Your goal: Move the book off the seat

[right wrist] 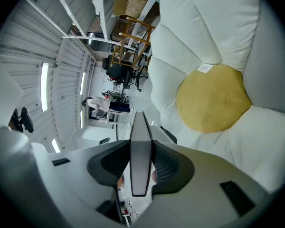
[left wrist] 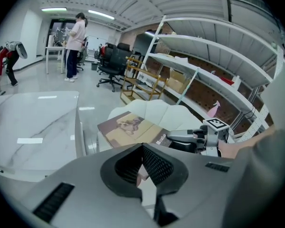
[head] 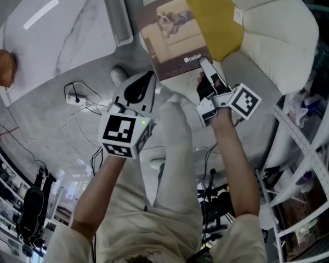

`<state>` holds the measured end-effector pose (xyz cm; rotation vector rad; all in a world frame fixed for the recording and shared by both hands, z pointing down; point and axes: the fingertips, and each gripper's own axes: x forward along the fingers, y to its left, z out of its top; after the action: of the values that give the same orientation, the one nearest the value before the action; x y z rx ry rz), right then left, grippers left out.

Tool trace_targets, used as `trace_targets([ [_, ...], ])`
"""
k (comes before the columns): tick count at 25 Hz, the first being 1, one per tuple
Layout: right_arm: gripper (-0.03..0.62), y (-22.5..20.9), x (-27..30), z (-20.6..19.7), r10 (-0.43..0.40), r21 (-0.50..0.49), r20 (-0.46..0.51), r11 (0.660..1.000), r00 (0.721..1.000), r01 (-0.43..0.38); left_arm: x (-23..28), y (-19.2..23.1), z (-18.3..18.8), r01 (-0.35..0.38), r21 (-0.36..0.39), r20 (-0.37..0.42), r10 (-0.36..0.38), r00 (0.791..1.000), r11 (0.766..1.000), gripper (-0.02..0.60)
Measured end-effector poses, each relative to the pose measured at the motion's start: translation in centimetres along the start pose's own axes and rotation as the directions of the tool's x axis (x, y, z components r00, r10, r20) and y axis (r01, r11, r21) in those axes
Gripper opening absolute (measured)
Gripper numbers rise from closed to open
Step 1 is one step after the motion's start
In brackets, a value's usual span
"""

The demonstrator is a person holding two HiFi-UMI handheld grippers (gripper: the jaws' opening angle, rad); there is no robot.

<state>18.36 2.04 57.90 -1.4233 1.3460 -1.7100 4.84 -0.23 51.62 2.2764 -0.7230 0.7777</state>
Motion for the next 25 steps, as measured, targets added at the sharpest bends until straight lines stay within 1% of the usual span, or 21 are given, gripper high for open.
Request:
trace_targets([
  [6,0.148,3.3,3.2,-2.0,0.015,-0.035,-0.055,0.999,0.998,-0.017,-2.5,3.8,1.1,-0.041,-0.045,0.027,0.042,0.999,0.998,0.011],
  [11,0.148,5.2,5.3,-3.1,0.034,-0.045,-0.099,0.998,0.995,-0.039,-3.7,5.5,1.4,-0.085,-0.078,0.05,0.089,0.995,0.993,0.012],
  [18,0.148,8.3,9.4,-6.5,0.061,-0.06,-0.15,0.996,0.987,-0.07,-6.7,9.6,1.4,-0.143,-0.137,0.079,0.154,0.985,0.98,0.011],
  [25,0.147,9.9,13.8,-9.7,0.062,-0.055,-0.177,0.996,0.982,-0.072,-8.7,13.6,1.5,-0.176,-0.18,0.09,0.195,0.977,0.968,0.011],
])
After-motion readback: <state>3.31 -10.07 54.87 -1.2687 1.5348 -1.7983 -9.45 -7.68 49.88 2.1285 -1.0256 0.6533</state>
